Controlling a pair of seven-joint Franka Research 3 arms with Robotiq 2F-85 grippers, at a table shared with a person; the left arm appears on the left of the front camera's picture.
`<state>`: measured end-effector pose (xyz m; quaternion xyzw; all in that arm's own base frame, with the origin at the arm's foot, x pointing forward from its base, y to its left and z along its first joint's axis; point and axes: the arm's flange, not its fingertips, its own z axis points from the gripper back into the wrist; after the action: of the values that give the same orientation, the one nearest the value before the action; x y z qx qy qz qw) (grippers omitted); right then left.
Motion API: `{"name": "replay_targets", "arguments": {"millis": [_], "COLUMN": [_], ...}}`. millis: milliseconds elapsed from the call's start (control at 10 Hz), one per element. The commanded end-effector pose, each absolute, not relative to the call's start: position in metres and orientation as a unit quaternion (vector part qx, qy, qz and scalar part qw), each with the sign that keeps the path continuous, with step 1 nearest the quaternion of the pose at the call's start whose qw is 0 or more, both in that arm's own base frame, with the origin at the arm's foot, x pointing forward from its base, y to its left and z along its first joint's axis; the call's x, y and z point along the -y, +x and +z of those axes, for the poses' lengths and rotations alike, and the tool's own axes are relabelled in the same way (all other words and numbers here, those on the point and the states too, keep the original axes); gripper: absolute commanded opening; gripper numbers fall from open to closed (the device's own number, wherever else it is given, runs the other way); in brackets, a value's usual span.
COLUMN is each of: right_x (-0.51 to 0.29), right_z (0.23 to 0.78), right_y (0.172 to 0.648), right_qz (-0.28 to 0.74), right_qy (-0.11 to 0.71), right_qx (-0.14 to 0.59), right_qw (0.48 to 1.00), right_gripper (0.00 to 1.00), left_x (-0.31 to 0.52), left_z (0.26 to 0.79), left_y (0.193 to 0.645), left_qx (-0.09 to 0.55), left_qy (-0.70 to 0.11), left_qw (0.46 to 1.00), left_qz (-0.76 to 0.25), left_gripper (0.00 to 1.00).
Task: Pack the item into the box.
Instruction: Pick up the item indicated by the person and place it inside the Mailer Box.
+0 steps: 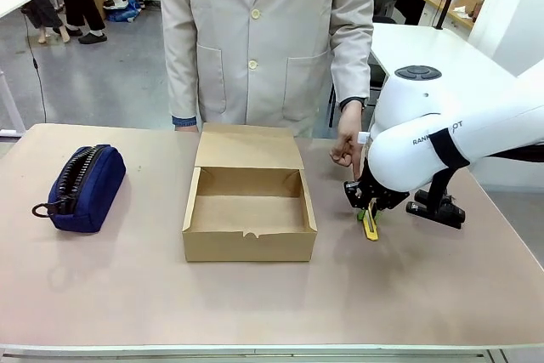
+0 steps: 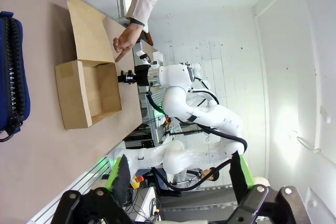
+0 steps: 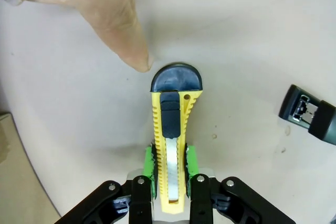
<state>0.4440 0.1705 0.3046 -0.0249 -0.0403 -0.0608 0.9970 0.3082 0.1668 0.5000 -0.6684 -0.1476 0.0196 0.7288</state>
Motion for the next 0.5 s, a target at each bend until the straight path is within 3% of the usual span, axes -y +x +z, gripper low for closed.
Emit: {"name": "replay_targets", "arguments": {"millis": [0,300,400], "right_x": [-0.164,-0.14,-0.14], "right_z": [0.303,0.337,0.344], "right_y": [0.44,0.373,0.344], "right_qz": [-0.059,0.033,0.121], "right_qy": [-0.033,-0.075,-0.08], "right_qx": [0.007,-0.068,-0.032], "right_qw": [0.998,0.994,0.989], "right_gripper": [0.0,0.0,0.1], "left_x": [-0.168,-0.168,-0.168], "left_z": [0.5,0.5,0.5], "left_y": [0.306,0.306,0.306], "left_qx": [0.151,0.151,0.151], "left_qy": [-0.671,-0.671,-0.671], "left_qw": [0.726,0.726,0.726], "left_qz": [0.008,0.008,0.008], "left_gripper": [1.0,1.0,1.0]}}
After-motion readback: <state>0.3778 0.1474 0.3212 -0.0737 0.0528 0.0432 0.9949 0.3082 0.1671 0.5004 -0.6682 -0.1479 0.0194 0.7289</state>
